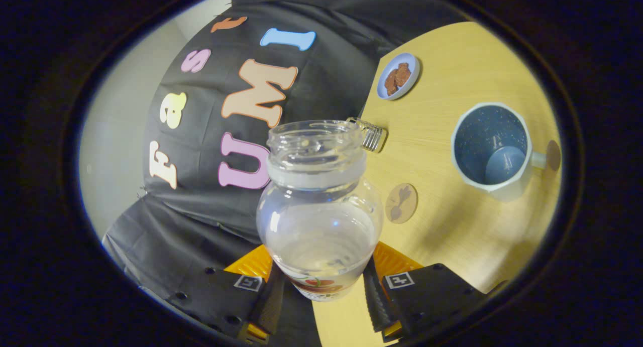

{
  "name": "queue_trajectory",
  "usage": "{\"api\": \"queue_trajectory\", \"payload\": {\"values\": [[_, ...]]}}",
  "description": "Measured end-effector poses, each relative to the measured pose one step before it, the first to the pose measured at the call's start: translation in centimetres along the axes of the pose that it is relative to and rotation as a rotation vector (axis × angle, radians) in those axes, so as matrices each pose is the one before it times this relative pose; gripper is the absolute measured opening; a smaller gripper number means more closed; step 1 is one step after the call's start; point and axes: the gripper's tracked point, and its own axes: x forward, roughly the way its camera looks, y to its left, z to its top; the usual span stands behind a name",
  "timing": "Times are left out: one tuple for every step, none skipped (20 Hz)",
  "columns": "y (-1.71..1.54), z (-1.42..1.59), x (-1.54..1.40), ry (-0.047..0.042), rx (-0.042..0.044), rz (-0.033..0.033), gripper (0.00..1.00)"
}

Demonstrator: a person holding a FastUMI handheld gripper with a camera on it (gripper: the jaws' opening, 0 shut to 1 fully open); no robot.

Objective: Take the bottle from table, then pour the juice into the cup, finally place the bottle on the coaster

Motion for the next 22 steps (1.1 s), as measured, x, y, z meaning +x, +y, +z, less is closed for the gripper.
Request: {"api": "queue_trajectory", "payload": {"values": [[-0.066,0.257,0.18,-0.00512,0.02584,0.00021,0.73],[-0.184,0.101,0.167,-0.00206,0.02312,-0.00184,0.73],[-0.04,0.01,0.009,-0.00219,0.02302,-0.00195,0.73],[0.033,0.067,-0.067,-0.00183,0.02493,0.00089,0.73],[-0.008,0.082,0.112,-0.00035,0.02659,0.00203,0.73],[-0.057,-0.004,0.092,0.00103,0.02576,0.00174,0.73],[-0.075,0.024,0.123,0.00181,0.02428,-0.001,0.73],[-0.051,0.008,0.01,0.00199,0.02253,-0.00177,0.73],[0.051,0.075,0.054,0.00039,0.02047,0.00088,0.73],[0.012,0.119,0.025,0.00063,0.02042,0.00053,0.73],[-0.079,0.168,-0.024,-0.00078,0.02071,-0.00031,0.73],[0.014,0.054,-0.031,-0.00093,0.02184,0.00119,0.73],[-0.002,0.152,-0.012,-0.00171,0.02554,0.00134,0.73],[0.182,0.132,0.009,-0.00424,0.02767,0.00499,0.73],[0.176,0.325,-0.048,-0.01181,0.02633,0.00728,0.73],[0.017,0.073,0.046,-0.00557,0.02072,0.00348,0.73],[-0.109,-0.094,0.031,0.00092,0.01281,-0.00366,0.73],[-0.181,-0.104,-0.038,0.00217,0.00802,-0.00507,0.73],[-0.086,0.026,0.036,0.00372,0.01061,-0.00253,0.73],[0.167,-0.006,0.046,0.00042,0.01356,0.00191,0.73],[0.096,0.075,0.094,0.00082,0.01621,0.00482,0.73],[0.092,0.078,-0.067,-0.00052,0.01689,0.00429,0.73]]}}
